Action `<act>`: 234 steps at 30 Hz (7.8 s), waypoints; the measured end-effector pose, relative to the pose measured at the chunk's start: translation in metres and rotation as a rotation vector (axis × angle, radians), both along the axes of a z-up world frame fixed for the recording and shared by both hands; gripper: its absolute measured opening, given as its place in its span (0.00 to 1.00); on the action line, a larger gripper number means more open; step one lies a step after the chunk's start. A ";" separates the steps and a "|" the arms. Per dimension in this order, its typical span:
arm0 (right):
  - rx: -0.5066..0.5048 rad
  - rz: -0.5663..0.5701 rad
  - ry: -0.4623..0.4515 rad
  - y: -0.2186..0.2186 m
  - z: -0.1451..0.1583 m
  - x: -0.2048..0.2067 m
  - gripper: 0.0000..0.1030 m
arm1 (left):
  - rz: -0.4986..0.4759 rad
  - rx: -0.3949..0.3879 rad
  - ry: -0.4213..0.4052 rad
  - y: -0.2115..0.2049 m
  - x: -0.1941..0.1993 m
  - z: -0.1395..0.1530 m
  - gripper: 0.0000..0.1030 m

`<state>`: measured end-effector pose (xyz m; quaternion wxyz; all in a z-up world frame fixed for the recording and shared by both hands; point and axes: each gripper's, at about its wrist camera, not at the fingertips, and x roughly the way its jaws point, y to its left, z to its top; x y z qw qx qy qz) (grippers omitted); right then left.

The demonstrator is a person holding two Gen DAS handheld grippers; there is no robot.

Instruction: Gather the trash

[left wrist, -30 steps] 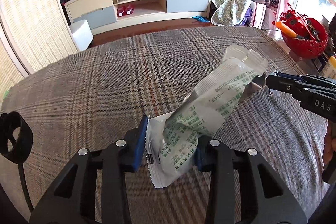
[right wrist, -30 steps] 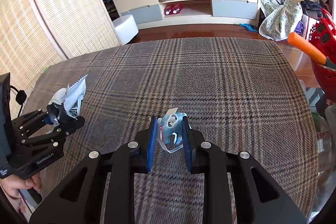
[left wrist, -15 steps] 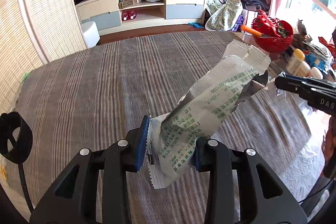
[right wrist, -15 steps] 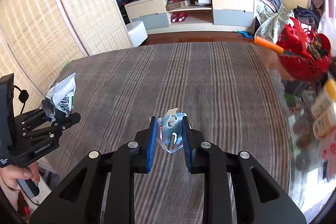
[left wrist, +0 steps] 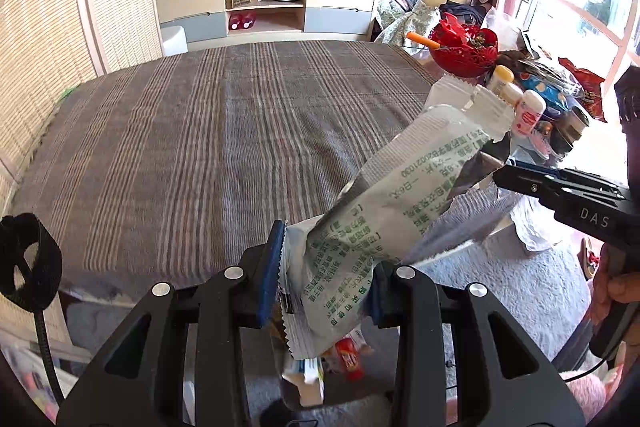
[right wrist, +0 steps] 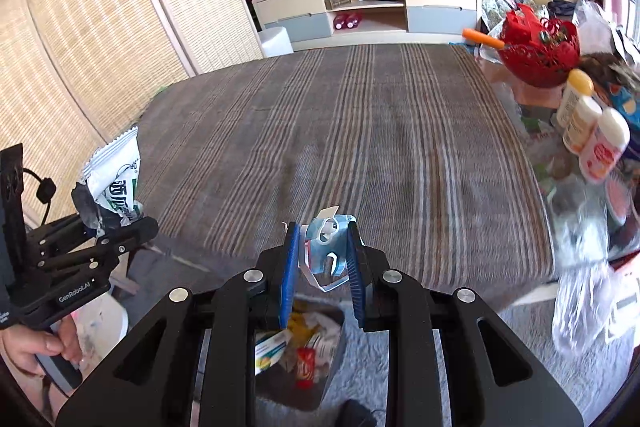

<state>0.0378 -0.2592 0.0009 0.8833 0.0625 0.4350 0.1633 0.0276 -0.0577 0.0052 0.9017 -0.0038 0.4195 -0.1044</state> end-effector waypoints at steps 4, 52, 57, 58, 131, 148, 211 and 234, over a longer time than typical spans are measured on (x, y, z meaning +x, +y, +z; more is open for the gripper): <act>0.013 0.000 0.022 0.005 -0.018 -0.024 0.24 | 0.004 -0.011 0.002 0.003 -0.027 -0.016 0.32; 0.055 -0.015 0.202 0.053 -0.175 -0.033 0.79 | 0.066 0.020 0.249 0.023 -0.053 -0.204 0.85; 0.015 -0.035 0.136 0.051 -0.148 -0.033 0.97 | 0.069 0.023 0.207 0.027 -0.050 -0.178 0.92; 0.018 -0.040 0.117 0.048 -0.140 -0.032 0.97 | 0.071 0.018 0.197 0.029 -0.049 -0.169 0.92; -0.065 -0.291 -0.343 -0.029 -0.032 -0.034 0.97 | 0.208 0.060 -0.293 0.064 -0.038 -0.029 0.92; -0.071 -0.289 -0.334 -0.029 -0.034 -0.032 0.97 | 0.222 0.049 -0.289 0.067 -0.037 -0.029 0.92; -0.042 -0.295 -0.307 -0.038 -0.039 -0.027 0.97 | 0.216 0.028 -0.270 0.068 -0.033 -0.032 0.92; -0.037 -0.282 -0.293 -0.034 -0.040 -0.027 0.97 | 0.247 0.060 -0.288 0.068 -0.034 -0.028 0.92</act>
